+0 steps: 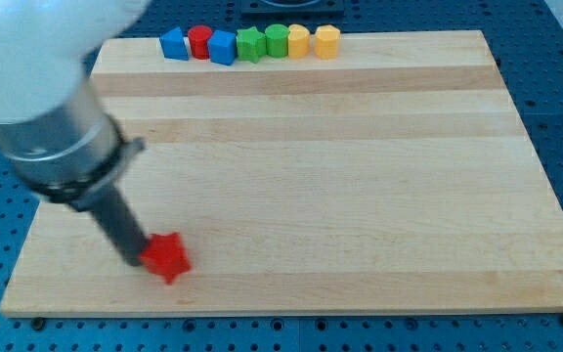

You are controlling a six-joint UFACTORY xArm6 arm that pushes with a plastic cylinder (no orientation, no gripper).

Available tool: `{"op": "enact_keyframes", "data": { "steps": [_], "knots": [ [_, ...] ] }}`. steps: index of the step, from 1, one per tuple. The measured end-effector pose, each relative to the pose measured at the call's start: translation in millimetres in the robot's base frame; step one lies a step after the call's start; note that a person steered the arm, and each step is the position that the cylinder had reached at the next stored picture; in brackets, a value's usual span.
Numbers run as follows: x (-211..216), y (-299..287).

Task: Move the red star towards the bottom center

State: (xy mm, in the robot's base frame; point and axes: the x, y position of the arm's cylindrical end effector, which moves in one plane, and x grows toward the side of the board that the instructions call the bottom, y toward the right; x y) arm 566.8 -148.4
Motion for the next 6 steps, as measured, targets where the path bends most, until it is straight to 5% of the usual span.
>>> {"op": "enact_keyframes", "data": {
  "steps": [1, 3, 6],
  "knots": [
    [-1.8, 25.0],
    [35.6, -26.4],
    [-45.7, 90.2]
  ]
}}
